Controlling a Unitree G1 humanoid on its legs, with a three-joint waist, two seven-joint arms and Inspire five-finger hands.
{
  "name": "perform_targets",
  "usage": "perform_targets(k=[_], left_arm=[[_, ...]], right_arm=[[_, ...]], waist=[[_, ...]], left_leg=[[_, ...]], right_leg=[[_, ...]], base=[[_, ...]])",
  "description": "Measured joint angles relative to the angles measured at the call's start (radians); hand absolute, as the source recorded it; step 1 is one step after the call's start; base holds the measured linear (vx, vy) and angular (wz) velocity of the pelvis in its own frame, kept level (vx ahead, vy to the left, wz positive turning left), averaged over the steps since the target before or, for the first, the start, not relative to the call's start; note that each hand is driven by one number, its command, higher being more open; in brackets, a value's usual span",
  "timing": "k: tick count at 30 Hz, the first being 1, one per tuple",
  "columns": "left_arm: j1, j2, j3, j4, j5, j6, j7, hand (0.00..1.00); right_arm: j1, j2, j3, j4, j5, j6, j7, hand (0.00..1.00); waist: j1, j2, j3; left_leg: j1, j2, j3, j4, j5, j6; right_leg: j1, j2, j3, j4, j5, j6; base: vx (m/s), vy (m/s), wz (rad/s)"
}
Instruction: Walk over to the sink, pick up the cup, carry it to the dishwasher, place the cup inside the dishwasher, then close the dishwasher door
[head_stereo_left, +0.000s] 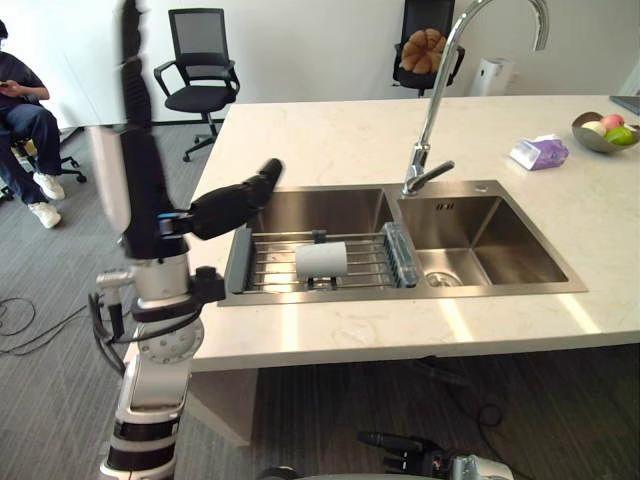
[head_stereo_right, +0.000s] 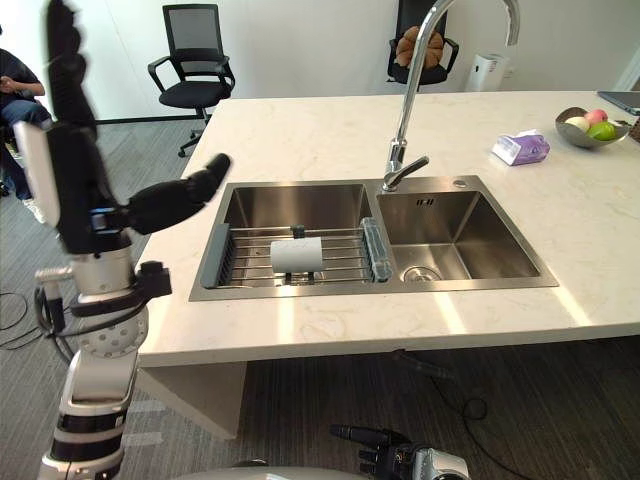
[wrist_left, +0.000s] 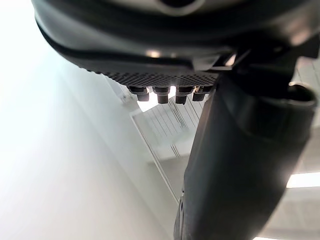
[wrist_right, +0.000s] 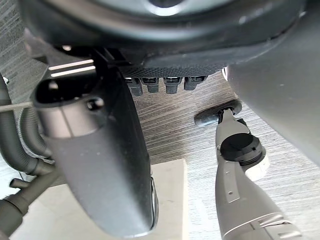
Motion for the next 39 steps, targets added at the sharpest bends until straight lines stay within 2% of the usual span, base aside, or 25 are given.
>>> perform_targets(k=[2, 5, 7, 12, 17, 23, 30, 39], left_arm=[[-0.001, -0.010, -0.006, 0.036, 0.031, 0.048, -0.064, 1.00], [-0.005, -0.014, -0.006, 0.100, 0.061, 0.103, -0.112, 1.00], [-0.006, -0.014, -0.008, 0.177, 0.087, 0.160, -0.151, 1.00], [-0.007, -0.008, -0.066, 0.250, 0.122, 0.235, -0.197, 1.00], [-0.014, 0.020, -0.133, 0.403, 0.234, 0.251, -0.198, 1.00], [-0.009, 0.020, -0.193, 0.508, 0.326, 0.286, -0.195, 1.00], [-0.006, 0.020, -0.208, 0.537, 0.341, 0.309, -0.198, 1.00], [-0.007, 0.020, -0.239, 0.561, 0.362, 0.350, -0.197, 1.00]], right_arm=[[0.010, 0.000, 0.000, 0.000, 0.000, -0.007, 0.000, 1.00], [0.018, 0.001, -0.002, 0.005, 0.001, -0.017, -0.001, 1.00], [0.020, 0.001, -0.013, 0.010, -0.002, -0.022, -0.003, 1.00], [0.019, 0.008, -0.033, 0.013, -0.014, -0.022, -0.002, 1.00], [0.011, 0.010, -0.033, 0.022, -0.020, -0.021, -0.001, 1.00], [0.001, 0.012, -0.033, 0.032, -0.019, -0.016, 0.000, 1.00], [-0.025, 0.015, -0.033, 0.054, -0.018, -0.008, -0.004, 1.00], [-0.030, 0.019, -0.048, 0.063, -0.017, -0.005, -0.009, 1.00]], waist=[[-0.005, 0.005, -0.020], [-0.009, 0.006, -0.036], [-0.008, 0.004, -0.041], [-0.009, -0.003, -0.044], [-0.031, -0.004, -0.045], [-0.036, -0.014, -0.040], [-0.064, -0.023, -0.034], [-0.072, -0.027, -0.031]], left_leg=[[0.020, 0.008, 0.019, -0.023, 0.005, -0.008], [0.030, 0.012, 0.026, -0.040, 0.009, -0.013], [0.035, 0.013, 0.033, -0.051, 0.010, -0.016], [0.046, 0.005, 0.039, -0.068, 0.011, -0.015], [0.072, -0.001, 0.044, -0.087, 0.012, -0.016], [0.092, -0.007, 0.046, -0.130, 0.035, -0.018], [0.102, -0.016, 0.045, -0.151, 0.043, -0.017], [0.124, -0.021, 0.042, -0.163, 0.044, -0.017]], right_leg=[[0.000, 0.010, 0.018, -0.004, 0.000, 0.000], [0.000, 0.017, 0.027, -0.008, 0.000, 0.000], [-0.001, 0.019, 0.035, -0.017, 0.001, 0.000], [0.000, 0.018, 0.048, -0.025, 0.003, 0.003], [0.018, 0.023, 0.050, -0.034, 0.003, 0.004], [0.018, 0.026, 0.049, -0.036, 0.004, 0.003], [0.021, 0.023, 0.049, -0.042, 0.005, 0.005], [0.048, 0.022, 0.045, -0.059, 0.008, 0.004]], base=[[0.04, -0.065, -0.26], [0.03, -0.042, -0.12], [0.04, -0.021, -0.10], [0.04, 0.008, -0.07], [0.00, -0.003, -0.04], [0.00, 0.000, 0.00], [0.00, 0.000, 0.00], [0.00, 0.000, 0.00]])
